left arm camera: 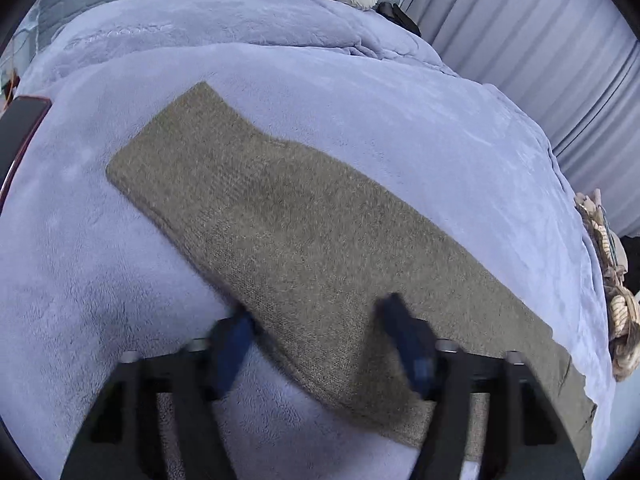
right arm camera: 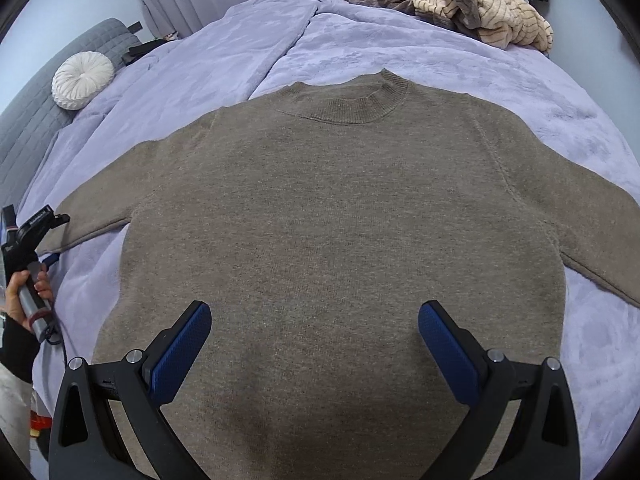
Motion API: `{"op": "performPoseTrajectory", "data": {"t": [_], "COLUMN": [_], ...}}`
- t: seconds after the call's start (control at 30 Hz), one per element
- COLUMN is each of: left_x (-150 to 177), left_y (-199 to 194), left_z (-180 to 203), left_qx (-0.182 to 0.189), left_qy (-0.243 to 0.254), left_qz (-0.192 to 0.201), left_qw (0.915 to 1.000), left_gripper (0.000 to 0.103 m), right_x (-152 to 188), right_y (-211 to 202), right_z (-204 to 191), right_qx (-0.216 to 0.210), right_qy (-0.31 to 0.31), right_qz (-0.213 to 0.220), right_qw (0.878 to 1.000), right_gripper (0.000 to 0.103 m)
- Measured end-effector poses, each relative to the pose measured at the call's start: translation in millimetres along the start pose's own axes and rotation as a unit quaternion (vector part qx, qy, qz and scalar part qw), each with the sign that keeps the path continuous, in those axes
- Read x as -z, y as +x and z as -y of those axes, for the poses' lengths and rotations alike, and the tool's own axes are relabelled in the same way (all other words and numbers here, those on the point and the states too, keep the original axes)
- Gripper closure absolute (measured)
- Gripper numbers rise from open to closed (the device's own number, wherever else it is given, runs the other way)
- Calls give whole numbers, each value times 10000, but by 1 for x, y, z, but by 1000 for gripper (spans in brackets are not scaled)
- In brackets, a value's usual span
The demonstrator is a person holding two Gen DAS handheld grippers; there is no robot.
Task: Fold small clothes
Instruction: 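Grasp the sweater sleeve cuff with the left gripper and lift it, then fold the sleeve across the sweater body and open the left gripper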
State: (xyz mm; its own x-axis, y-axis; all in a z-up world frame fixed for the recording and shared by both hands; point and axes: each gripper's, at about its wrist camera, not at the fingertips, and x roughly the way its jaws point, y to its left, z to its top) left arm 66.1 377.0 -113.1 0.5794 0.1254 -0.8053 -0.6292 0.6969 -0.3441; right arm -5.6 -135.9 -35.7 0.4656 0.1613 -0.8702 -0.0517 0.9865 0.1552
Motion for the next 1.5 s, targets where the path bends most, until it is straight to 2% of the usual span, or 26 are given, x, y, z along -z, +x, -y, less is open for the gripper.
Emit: {"op": "performPoseTrajectory", "data": {"t": [0.03,0.07,0.13,0.23,0.33,0.4,0.5,0.6,0.67,0.77,0.83,0.87,0.9,0.93,1.0,1.07,1.13,1.2,1.27,1.33,1.4,1.43,1.5], "left_x": [-2,-2,-3,1,18,32,70,129,172,233,261,269,274,275,269,251,225,190,157,133,115,111,109], "left_y": [-1,-4,-19,-49,-83,-99,-110,-107,-98,-82,-72,-69,-68,-71,-85,-104,-115,-115,-102,-78,-47,-34,-11], "left_z": [3,6,17,57,117,164,241,314,349,380,386,385,381,375,361,343,326,304,279,257,233,224,212], "left_qx": [213,478,763,1200,1761,2148,2549,2665,2664,2428,2167,2029,1952,1949,1952,1992,1932,1741,1336,942,855,816,828], "left_qy": [26,26,191,817,1506,1877,2519,3228,3657,4249,4538,4632,4688,4695,4640,4596,4440,4138,3784,3435,2996,2824,2678], "left_qz": [-14,0,233,486,599,551,365,51,-205,-546,-643,-650,-671,-664,-327,103,359,540,597,324,-214,-426,-851], "left_qw": [9998,9989,9966,9882,9709,9569,9329,9081,8916,8703,8620,8602,8589,8586,8635,8654,8742,8919,9140,9339,9500,9549,9561], "left_gripper": [93,93,93,93,93,93,93,93,93,93,91,88,68,37,12,12,12,12,12,12,12,12,12], "right_x": [-1,-1,-2,-2,-2,-1,2,5,8,13,17,18,20,20,19,14,2,-13,-31,-45,-59,-67,-83], "right_y": [0,0,-3,-8,-14,-18,-26,-31,-34,-37,-37,-36,-35,-34,-30,-26,-21,-16,-7,5,22,33,56], "right_z": [1,1,4,11,21,31,52,77,98,127,146,154,162,167,174,168,150,120,73,32,-6,-23,-44], "right_qx": [-20,-42,-105,-231,-402,-486,-579,-553,-544,-474,-425,-421,-427,-450,-569,-562,-466,-302,70,416,728,916,1196], "right_qy": [-5,-8,6,87,208,329,576,830,1039,1309,1476,1543,1617,1675,1724,1561,1137,456,-552,-1300,-1892,-2098,-2297], "right_qz": [-3,2,51,176,304,399,510,555,566,582,551,544,535,529,514,487,572,581,575,742,905,961,995], "right_qw": [10000,10000,9999,9995,9985,9975,9954,9935,9915,9886,9866,9856,9845,9834,9820,9849,9908,9968,9968,9879,9751,9687,9607], "right_gripper": [0,0,0,0,0,0,0,0,0,0,0,0,0,0,0,0,0,0,0,0,0,1,9]}}
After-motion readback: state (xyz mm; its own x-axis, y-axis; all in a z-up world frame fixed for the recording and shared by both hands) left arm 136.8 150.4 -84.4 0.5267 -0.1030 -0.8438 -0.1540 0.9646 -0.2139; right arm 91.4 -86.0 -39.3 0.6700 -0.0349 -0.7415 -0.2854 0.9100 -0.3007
